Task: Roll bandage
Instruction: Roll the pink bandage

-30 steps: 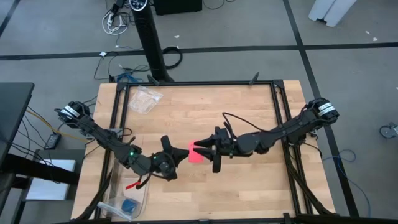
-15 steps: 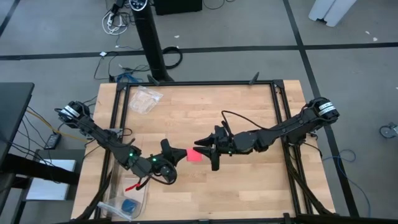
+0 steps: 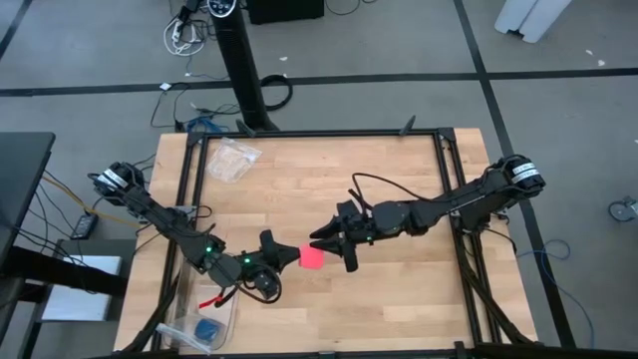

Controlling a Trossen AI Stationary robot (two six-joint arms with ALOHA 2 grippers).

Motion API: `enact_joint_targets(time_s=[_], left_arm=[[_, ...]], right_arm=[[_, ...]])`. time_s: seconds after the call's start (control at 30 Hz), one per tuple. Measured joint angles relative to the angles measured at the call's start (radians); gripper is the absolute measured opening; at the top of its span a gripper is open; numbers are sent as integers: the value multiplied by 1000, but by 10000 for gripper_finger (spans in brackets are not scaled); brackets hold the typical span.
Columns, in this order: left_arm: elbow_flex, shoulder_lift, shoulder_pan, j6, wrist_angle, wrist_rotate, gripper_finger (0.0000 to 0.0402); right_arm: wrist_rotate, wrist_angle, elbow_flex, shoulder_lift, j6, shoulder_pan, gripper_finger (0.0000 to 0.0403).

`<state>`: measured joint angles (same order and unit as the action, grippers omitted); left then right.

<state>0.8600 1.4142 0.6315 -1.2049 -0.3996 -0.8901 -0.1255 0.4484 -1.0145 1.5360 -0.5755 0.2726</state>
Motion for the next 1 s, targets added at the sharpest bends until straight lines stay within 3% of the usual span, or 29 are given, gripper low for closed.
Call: enact_joint_targets(time_s=[0.37, 0.7, 1.0], left_arm=[[0, 0, -1, 0, -28, 24, 8], [0, 1, -1, 3, -27, 17, 8], [0, 1, -1, 32, -23, 8, 8]], right_arm=[[51, -45, 0, 1, 9, 1, 108], [45, -37, 0, 1, 56, 19, 8], [-19, -24, 0, -10, 99, 35, 3]])
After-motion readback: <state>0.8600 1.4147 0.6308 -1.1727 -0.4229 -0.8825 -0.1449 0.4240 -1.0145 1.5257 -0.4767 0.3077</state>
